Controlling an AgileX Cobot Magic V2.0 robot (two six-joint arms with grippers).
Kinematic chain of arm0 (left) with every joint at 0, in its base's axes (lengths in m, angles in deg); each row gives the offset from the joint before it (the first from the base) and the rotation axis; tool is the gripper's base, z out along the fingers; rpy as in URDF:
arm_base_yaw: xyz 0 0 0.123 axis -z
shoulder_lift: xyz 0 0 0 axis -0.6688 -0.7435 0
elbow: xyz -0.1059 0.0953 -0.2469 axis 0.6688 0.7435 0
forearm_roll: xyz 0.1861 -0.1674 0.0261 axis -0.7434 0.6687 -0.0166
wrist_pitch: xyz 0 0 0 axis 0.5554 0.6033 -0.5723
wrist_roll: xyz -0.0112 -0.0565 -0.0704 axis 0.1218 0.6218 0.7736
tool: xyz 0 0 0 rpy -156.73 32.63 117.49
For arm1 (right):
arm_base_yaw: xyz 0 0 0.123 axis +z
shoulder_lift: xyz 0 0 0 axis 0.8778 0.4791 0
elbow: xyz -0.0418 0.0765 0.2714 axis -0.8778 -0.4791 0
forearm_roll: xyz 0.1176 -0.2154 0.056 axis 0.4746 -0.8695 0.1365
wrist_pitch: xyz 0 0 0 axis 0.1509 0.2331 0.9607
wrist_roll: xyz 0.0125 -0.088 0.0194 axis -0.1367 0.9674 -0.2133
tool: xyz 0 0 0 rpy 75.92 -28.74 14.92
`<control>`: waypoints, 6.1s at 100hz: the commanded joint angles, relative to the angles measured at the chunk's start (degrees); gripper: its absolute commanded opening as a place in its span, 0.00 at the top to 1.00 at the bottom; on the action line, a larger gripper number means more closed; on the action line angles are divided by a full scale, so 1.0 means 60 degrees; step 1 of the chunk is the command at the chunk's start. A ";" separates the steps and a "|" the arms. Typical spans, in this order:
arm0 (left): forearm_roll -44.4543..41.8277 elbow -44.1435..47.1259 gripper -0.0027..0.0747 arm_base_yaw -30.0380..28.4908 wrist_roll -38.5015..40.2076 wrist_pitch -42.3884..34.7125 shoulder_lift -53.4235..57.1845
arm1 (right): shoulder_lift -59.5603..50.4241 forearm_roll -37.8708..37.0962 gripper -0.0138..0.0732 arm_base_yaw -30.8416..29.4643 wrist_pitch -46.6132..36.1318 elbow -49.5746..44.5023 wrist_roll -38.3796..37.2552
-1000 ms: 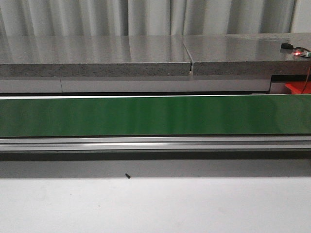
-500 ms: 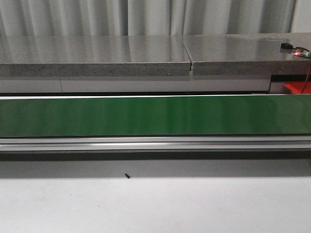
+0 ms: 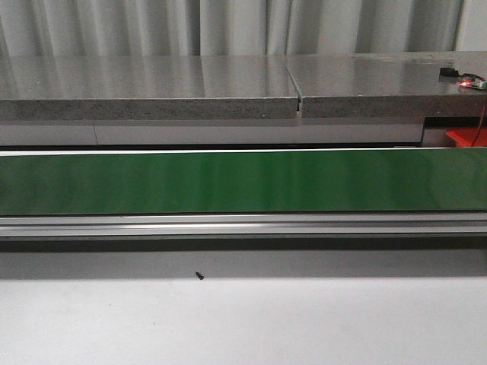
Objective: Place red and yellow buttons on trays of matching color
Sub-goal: 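Carry the red button onto the near end of the belt and release, then lower the left gripper onto another red button and grasp it, then set the second red button on the belt and withdraw the left gripper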
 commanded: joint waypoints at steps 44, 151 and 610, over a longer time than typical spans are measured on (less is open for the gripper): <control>0.1696 -0.0735 0.26 0.0085 -0.0880 -0.0267 0.1526 | -0.0129 -0.0110 0.92 -0.0029 -0.0746 0.0155 -0.0009; 0.0723 0.0261 0.26 -0.4762 -0.0862 0.0678 0.1432 | -0.0129 -0.0110 0.92 -0.0029 -0.0746 0.0155 -0.0009; 0.1005 0.5666 0.99 0.2310 -0.1703 0.0282 1.1530 | -0.0129 -0.0110 0.92 -0.0029 -0.1532 0.0164 -0.0009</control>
